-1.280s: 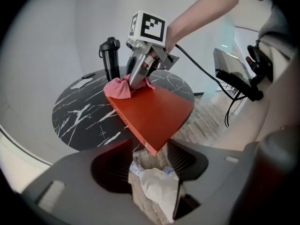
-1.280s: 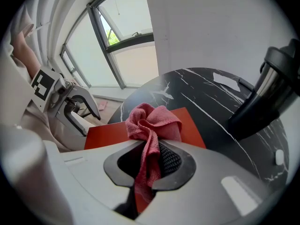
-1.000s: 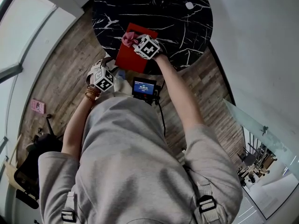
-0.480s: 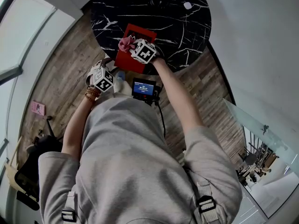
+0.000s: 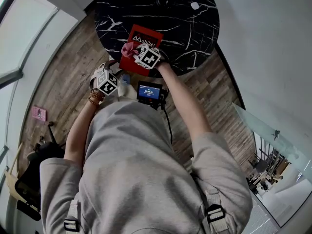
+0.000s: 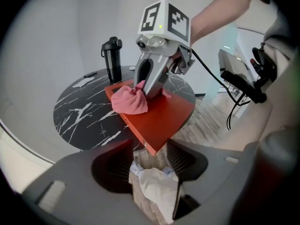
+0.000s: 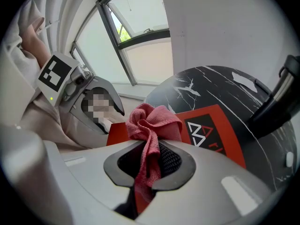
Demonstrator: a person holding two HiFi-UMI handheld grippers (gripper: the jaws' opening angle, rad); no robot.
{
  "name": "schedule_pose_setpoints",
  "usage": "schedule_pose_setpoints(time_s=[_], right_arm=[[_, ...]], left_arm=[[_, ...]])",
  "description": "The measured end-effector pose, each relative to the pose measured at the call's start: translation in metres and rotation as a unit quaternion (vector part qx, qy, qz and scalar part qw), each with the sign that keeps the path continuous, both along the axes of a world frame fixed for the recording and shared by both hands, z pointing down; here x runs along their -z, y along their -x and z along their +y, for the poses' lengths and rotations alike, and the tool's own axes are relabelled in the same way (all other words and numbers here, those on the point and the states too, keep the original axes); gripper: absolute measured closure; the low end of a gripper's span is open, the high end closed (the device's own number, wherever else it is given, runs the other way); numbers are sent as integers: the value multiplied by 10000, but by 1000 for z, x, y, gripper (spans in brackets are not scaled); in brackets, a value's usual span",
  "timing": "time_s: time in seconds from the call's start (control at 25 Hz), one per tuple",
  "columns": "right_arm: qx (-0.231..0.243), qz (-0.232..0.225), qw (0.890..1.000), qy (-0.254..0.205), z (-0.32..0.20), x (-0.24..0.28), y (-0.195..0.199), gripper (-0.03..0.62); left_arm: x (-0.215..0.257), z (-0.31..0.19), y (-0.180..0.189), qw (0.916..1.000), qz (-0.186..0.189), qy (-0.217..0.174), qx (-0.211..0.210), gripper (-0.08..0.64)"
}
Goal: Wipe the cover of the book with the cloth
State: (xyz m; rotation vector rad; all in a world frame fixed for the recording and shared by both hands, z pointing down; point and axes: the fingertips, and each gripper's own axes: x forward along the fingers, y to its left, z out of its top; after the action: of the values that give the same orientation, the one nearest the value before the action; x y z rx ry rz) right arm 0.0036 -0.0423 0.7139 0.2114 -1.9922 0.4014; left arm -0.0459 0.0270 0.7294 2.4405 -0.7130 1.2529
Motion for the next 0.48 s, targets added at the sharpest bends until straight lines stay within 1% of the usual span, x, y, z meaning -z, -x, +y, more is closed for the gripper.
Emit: schedule_pose_setpoints(time_s=[0.48], right_arm=[[245, -101, 9994, 208, 28, 2, 13, 532]], left_arm=[[1, 0, -1, 10000, 9, -28, 70, 341]])
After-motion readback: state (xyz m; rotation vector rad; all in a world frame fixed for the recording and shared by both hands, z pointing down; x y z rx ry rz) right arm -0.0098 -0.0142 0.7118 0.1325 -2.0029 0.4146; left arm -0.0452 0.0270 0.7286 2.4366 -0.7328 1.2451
